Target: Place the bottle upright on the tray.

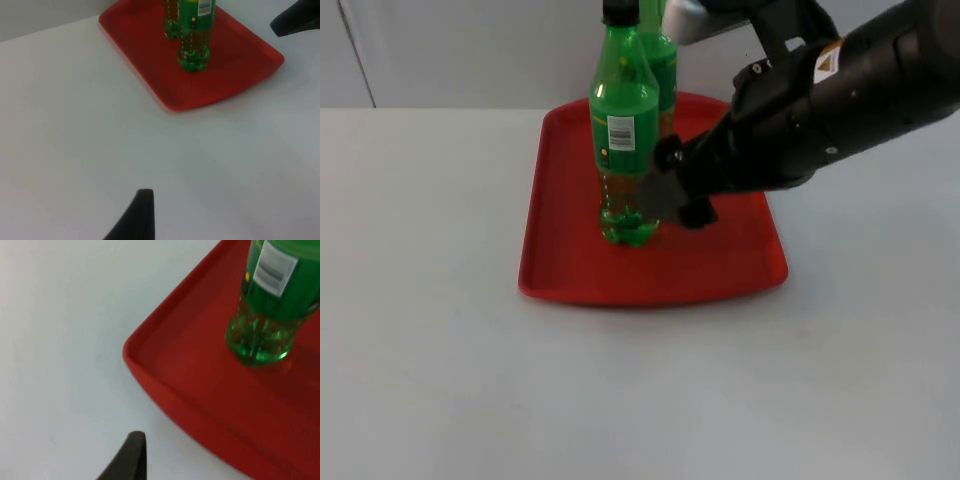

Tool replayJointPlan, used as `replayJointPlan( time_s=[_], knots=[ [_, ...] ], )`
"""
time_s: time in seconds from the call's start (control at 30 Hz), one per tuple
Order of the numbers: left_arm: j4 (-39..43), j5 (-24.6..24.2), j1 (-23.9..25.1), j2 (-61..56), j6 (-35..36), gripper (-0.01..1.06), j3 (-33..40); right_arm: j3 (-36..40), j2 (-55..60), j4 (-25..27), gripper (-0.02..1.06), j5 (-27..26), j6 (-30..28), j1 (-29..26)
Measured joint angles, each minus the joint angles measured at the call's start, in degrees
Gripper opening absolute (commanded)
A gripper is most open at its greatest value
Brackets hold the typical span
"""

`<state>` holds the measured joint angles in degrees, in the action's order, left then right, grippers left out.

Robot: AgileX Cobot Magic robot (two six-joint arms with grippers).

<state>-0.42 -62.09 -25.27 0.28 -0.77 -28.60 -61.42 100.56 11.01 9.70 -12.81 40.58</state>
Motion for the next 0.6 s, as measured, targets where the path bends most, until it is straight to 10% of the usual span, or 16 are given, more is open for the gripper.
replayJointPlan(
  time_s=[0.6],
  knots=[
    [0.00, 0.00, 0.00, 0.00, 0.00, 1.05, 0.00, 0.00, -9.60, -0.10, 1.05, 13.83, -0.19, 0.00]
  ],
)
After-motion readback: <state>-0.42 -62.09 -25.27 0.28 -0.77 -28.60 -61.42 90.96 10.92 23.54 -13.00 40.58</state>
